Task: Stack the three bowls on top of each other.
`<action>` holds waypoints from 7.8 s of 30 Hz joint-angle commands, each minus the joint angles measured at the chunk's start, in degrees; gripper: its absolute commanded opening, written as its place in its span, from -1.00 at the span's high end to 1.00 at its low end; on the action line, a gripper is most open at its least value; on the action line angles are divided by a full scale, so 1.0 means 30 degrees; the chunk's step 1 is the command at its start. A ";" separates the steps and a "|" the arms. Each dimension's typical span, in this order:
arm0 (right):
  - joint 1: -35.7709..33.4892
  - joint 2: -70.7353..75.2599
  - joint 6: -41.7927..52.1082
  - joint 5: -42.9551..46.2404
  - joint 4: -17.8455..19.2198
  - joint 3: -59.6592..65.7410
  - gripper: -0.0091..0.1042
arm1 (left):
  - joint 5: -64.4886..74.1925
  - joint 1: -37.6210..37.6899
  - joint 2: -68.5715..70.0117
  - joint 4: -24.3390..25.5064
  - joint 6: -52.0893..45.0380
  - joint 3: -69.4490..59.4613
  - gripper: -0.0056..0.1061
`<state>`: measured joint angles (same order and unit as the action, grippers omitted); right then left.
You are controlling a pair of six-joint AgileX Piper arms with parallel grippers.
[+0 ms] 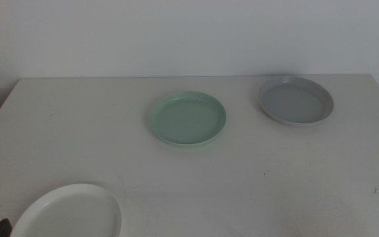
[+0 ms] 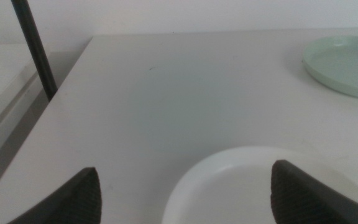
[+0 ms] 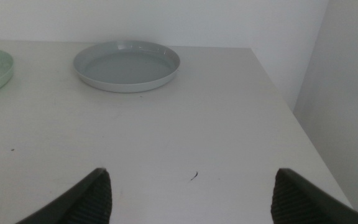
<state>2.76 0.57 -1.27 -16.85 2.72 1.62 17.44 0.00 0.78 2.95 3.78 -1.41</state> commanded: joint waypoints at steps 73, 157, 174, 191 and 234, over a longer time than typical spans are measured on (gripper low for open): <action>0.0134 0.0502 0.0114 0.1476 0.0254 -0.0108 -0.32 | 1.1669 -0.0008 -2.4579 -0.0651 -0.1096 1.4664 -0.98; 0.0134 0.0502 0.0114 0.1476 0.0254 -0.0108 -0.32 | 1.1145 0.8392 -3.4485 -1.0450 -0.1486 2.4237 0.90; 0.0134 0.0502 0.0114 0.1476 0.0254 -0.0108 -0.32 | 0.8635 0.8450 -3.6369 -1.0106 -0.1713 2.4216 0.53; 0.0134 0.0502 0.0114 0.1476 0.0254 -0.0108 -0.32 | 0.8427 0.7194 -3.1307 -0.8171 -0.0816 2.4808 -0.98; 0.0134 0.0502 0.0114 0.1476 0.0254 -0.0108 -0.32 | 0.0328 0.6742 -4.1357 -0.2277 0.2433 3.1096 0.34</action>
<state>2.76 0.57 -1.27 -16.85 2.72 1.62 20.19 20.17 -126.53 -3.02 10.26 90.22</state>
